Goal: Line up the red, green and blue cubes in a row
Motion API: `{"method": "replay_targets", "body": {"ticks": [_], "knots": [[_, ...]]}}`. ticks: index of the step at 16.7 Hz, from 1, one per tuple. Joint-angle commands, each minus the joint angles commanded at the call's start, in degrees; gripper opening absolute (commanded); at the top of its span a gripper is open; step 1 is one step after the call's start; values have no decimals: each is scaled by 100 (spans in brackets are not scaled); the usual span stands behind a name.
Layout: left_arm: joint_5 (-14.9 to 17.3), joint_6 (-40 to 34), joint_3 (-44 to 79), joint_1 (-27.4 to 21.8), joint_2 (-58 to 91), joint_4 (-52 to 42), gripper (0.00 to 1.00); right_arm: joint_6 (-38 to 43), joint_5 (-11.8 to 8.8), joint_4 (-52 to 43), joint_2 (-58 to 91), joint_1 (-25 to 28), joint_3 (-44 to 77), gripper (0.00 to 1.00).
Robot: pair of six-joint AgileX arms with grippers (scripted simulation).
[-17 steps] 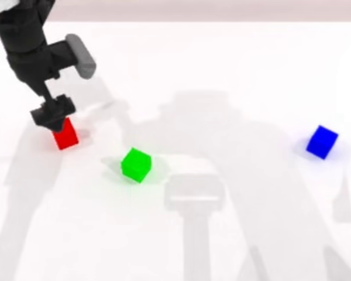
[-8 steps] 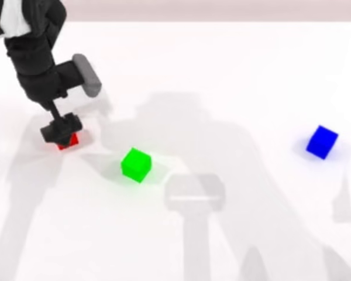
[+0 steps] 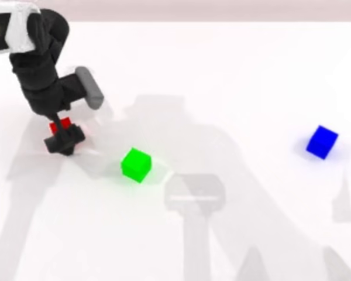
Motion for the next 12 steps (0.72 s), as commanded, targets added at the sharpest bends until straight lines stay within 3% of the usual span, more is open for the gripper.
{"method": "replay_targets", "body": {"ticks": [12], "knots": [[0,0,0,0,0,0,10,0,0,0,0,0,0,100]]}}
